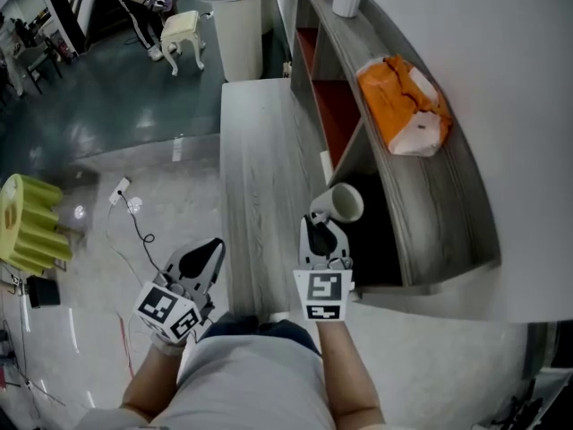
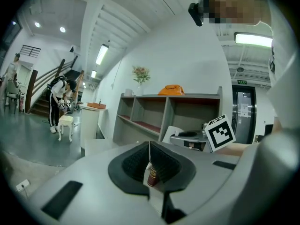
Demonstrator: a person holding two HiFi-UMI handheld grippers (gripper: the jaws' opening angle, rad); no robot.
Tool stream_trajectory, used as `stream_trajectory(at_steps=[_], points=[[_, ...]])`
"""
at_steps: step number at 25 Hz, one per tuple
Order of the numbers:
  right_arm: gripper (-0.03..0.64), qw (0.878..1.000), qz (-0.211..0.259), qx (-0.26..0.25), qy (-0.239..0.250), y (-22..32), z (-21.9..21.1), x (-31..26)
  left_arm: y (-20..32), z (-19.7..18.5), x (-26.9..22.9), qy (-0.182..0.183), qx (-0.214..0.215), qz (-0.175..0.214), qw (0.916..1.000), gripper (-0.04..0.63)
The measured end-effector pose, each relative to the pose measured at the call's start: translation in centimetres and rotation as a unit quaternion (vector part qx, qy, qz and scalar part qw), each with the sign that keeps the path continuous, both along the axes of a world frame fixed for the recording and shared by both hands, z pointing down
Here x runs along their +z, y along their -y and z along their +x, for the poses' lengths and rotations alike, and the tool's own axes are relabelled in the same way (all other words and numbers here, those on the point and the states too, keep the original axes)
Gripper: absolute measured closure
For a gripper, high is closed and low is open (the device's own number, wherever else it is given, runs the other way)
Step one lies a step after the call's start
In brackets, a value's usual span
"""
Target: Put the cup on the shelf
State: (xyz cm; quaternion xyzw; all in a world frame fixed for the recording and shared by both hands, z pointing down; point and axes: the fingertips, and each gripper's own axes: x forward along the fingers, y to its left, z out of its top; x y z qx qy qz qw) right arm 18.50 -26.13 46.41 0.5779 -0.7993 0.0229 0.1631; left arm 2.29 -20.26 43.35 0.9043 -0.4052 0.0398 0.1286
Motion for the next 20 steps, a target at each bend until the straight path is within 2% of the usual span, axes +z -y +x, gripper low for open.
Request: stream_trajectory(at_steps=[11, 20], points=[[0.577, 0.995, -0.016, 0.097, -0.01, 4.1, 4.7, 0.8, 3.6, 0.3, -0.8, 0.006, 0.029, 0.008, 0.9995, 0.577], [0.577, 0.99, -0.029, 0.131, -0.032, 5.4, 6.2, 2.4, 4.8, 0.0, -0.3, 0.006, 0.037, 0.003, 0.9993, 0.577]])
